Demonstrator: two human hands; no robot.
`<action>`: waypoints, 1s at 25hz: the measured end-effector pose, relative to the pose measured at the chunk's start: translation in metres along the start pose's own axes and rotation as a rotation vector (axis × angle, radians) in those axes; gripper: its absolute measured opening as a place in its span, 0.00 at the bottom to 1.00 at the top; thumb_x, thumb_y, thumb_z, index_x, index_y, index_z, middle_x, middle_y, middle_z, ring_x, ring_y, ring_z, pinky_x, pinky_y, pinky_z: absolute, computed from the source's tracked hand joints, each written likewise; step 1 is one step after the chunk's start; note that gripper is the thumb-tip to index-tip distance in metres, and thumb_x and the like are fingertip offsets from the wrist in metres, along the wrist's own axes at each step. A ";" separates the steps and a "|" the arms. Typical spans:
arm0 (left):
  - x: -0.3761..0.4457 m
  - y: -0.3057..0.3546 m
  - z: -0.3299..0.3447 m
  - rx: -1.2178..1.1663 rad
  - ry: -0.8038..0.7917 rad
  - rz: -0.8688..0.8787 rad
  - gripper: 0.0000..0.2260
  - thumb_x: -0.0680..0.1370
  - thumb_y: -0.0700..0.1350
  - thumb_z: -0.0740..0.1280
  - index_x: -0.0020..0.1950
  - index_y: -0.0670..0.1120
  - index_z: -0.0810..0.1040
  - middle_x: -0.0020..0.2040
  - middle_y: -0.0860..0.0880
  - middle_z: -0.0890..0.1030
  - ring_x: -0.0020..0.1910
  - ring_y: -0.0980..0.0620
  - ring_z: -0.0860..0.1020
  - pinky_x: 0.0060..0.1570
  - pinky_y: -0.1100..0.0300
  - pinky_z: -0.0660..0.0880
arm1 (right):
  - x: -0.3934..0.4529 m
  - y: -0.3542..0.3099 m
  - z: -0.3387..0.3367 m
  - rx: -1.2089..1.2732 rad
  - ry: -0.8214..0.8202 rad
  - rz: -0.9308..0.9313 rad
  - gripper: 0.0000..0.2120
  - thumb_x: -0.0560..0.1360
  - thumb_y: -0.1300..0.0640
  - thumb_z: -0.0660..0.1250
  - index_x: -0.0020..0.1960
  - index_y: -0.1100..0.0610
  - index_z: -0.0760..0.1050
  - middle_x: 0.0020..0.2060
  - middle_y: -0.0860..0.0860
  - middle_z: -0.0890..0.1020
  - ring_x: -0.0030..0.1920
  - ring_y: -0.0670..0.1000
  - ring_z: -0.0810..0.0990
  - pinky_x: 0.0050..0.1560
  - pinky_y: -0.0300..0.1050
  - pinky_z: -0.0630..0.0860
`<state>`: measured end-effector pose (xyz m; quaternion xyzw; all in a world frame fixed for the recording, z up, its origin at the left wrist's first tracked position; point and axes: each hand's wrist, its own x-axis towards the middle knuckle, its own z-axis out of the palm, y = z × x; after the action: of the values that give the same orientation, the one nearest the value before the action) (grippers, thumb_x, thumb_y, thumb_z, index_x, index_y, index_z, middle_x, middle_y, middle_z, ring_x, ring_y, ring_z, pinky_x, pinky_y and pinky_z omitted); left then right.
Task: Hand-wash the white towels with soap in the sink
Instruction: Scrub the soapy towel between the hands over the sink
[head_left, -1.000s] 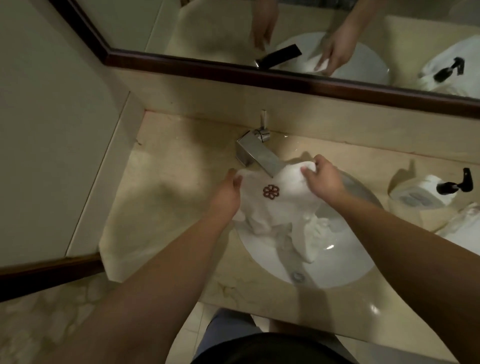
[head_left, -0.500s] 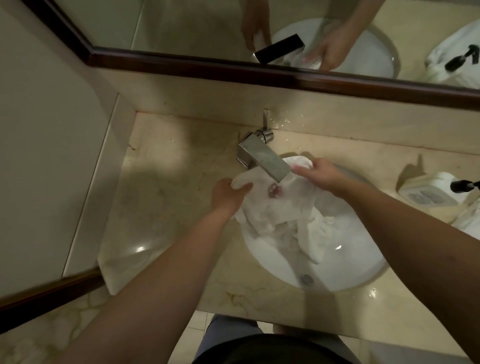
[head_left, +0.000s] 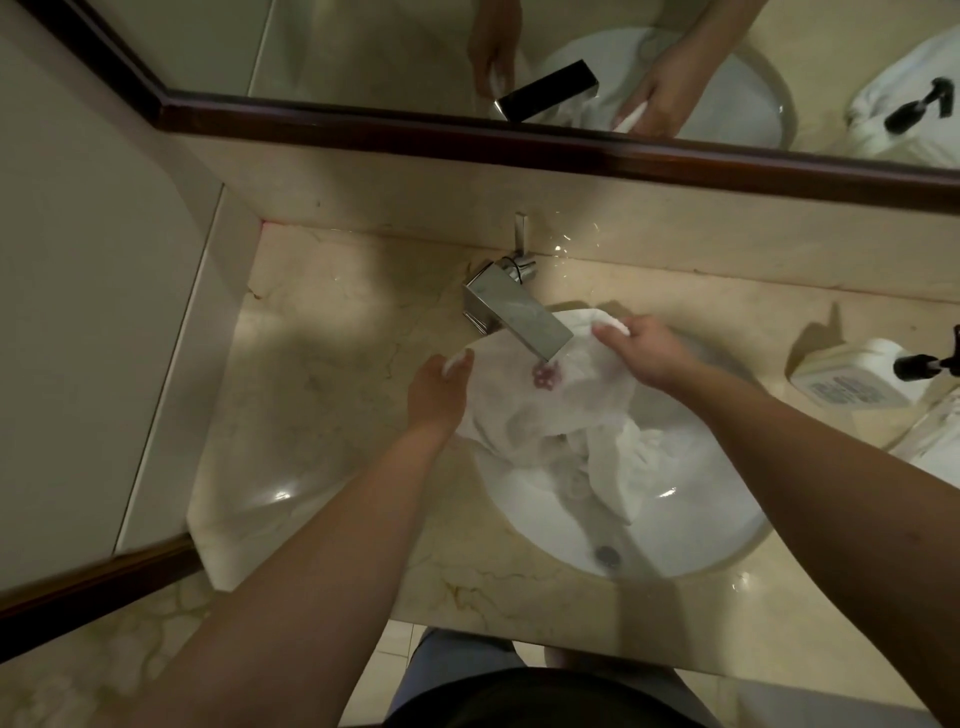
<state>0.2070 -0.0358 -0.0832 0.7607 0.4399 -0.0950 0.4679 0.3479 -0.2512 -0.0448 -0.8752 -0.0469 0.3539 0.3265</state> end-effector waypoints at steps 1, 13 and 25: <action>-0.001 -0.002 0.001 -0.121 -0.001 -0.051 0.17 0.78 0.52 0.71 0.37 0.43 0.73 0.39 0.43 0.77 0.40 0.46 0.75 0.40 0.55 0.67 | -0.001 -0.001 0.001 0.072 0.020 -0.011 0.20 0.81 0.45 0.61 0.57 0.62 0.79 0.51 0.59 0.83 0.51 0.60 0.81 0.52 0.52 0.78; -0.028 0.025 0.006 -0.640 0.166 -0.139 0.10 0.83 0.50 0.62 0.45 0.47 0.77 0.43 0.46 0.79 0.42 0.50 0.76 0.44 0.56 0.72 | 0.032 -0.057 0.007 0.335 0.225 0.032 0.13 0.77 0.49 0.67 0.46 0.60 0.78 0.33 0.52 0.74 0.32 0.50 0.71 0.37 0.44 0.67; -0.028 0.023 0.013 -0.698 0.068 -0.150 0.10 0.81 0.49 0.68 0.48 0.42 0.81 0.38 0.50 0.81 0.37 0.55 0.78 0.35 0.69 0.73 | 0.075 -0.112 0.021 0.077 0.148 -0.130 0.16 0.77 0.56 0.63 0.62 0.57 0.79 0.56 0.55 0.82 0.58 0.56 0.78 0.53 0.40 0.71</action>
<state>0.2116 -0.0666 -0.0601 0.5234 0.5157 0.0523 0.6762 0.4072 -0.1290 -0.0329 -0.8808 -0.0656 0.2677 0.3849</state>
